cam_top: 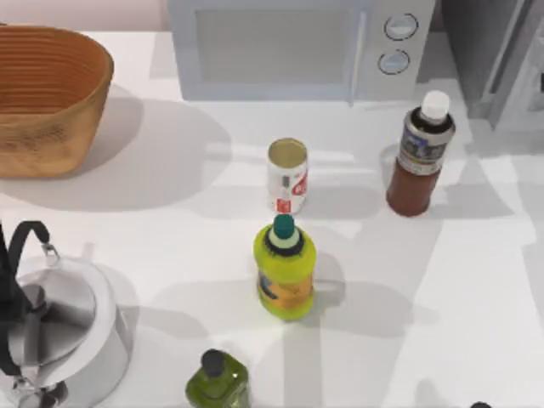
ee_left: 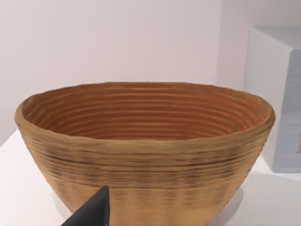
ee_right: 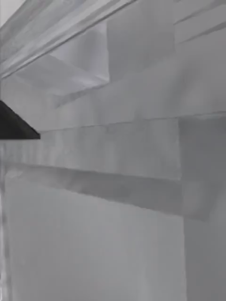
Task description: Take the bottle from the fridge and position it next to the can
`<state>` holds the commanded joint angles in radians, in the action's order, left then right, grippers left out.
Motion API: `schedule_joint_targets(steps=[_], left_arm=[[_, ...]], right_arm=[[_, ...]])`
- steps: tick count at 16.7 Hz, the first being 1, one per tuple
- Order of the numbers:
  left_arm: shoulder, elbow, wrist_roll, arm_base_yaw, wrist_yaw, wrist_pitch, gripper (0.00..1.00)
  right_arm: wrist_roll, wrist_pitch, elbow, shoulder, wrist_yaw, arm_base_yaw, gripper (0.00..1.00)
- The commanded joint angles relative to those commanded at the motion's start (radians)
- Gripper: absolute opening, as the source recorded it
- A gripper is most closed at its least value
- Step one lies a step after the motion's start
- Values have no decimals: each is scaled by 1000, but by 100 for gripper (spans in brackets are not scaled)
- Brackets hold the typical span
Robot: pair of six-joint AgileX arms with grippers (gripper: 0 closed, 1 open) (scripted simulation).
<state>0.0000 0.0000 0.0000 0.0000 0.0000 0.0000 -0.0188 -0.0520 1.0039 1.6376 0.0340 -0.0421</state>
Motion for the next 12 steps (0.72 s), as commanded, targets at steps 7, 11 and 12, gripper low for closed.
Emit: schedule_joint_targets(steps=[7, 11, 12], left_arm=[[0, 0, 0, 0, 0, 0, 100], [0, 0, 0, 0, 0, 0, 100], [0, 0, 0, 0, 0, 0, 100]], right_arm=[[3, 58, 302, 240, -2, 3, 100], [2, 87, 429, 339, -8, 2, 100], [2, 88, 435, 345, -8, 2, 100]])
